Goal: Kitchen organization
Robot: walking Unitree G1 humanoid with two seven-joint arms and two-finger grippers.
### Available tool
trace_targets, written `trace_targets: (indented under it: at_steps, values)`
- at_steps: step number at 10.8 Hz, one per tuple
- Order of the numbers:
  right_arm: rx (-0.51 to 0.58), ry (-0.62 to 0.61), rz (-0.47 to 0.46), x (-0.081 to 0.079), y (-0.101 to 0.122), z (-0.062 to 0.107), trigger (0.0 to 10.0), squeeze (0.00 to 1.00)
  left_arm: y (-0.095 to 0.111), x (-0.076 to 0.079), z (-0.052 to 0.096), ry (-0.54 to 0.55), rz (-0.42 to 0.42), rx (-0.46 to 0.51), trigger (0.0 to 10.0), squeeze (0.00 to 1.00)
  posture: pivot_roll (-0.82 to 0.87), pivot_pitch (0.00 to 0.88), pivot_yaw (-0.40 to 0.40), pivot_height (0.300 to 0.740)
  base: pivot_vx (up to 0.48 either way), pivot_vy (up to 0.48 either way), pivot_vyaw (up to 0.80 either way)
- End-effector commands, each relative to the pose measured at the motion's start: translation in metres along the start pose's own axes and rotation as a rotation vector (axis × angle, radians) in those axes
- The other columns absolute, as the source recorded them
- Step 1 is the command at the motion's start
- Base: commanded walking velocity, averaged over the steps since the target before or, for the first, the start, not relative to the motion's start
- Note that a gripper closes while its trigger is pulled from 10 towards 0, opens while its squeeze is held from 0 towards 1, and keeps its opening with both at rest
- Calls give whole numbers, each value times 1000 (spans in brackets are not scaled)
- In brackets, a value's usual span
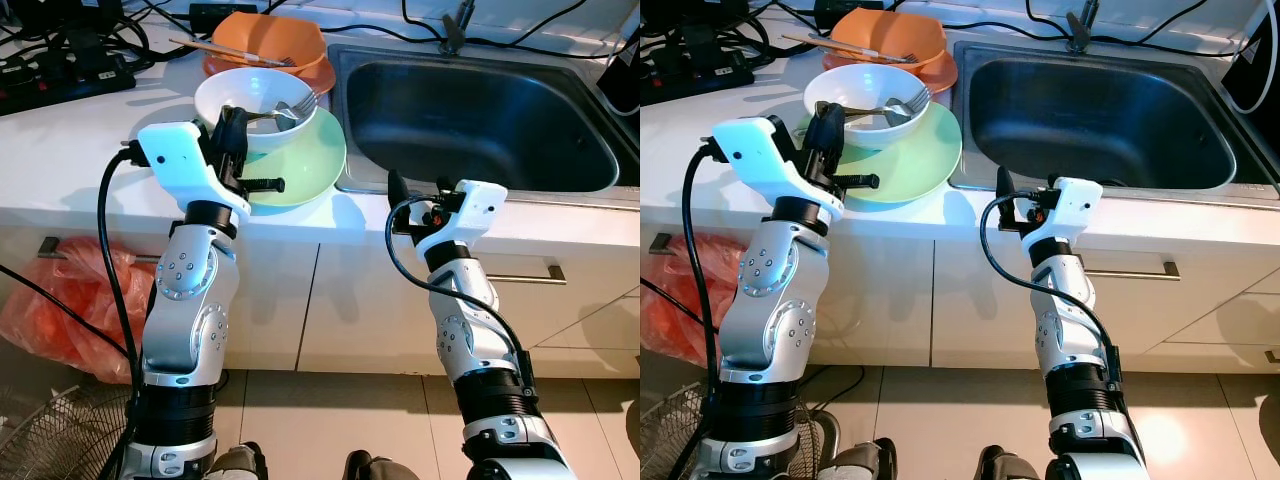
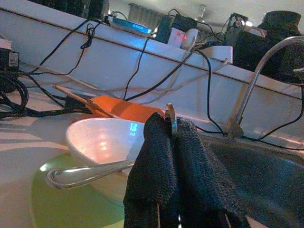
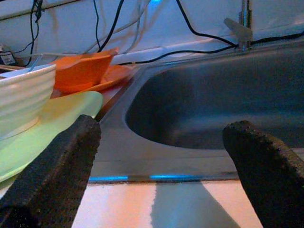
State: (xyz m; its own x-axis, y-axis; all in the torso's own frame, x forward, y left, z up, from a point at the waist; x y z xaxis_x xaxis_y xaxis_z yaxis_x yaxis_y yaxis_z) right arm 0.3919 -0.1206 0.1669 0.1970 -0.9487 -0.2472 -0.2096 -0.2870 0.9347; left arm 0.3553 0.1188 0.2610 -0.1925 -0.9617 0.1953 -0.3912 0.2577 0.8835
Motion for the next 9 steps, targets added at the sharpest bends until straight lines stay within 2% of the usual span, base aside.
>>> trace_targets:
  at_steps: [1,6,9]
  values:
    - [-49,-20,-14,4,-11,3,10000,0,-2,4,-1,-7,-1,-2,10000,0,110,146,-71,740,0,0,0]
    - [-47,-21,-13,5,-11,4,10000,0,-3,-1,-1,13,6,0,10000,0,106,142,-70,740,0,0,0]
    - [-45,-21,-11,5,-10,3,10000,0,8,0,-2,17,101,41,10000,0,109,140,-71,740,0,0,0]
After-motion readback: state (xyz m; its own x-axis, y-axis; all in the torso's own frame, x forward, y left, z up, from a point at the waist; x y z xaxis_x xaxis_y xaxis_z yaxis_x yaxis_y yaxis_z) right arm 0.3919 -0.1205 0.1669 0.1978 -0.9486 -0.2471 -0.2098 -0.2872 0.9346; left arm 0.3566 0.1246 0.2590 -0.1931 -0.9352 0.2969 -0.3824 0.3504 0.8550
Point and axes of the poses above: a point about 5 cm out from each wrist's last joint towards the gripper, its own z axis pointing back from the gripper into the wrist, its own y axis along the axis of the wrist's last joint, x = y × z, the point moved 5 cm from there along -z, pointing out of the wrist towards the gripper, and after that the axes turned 1 degree about z, right-handed, at the moved point
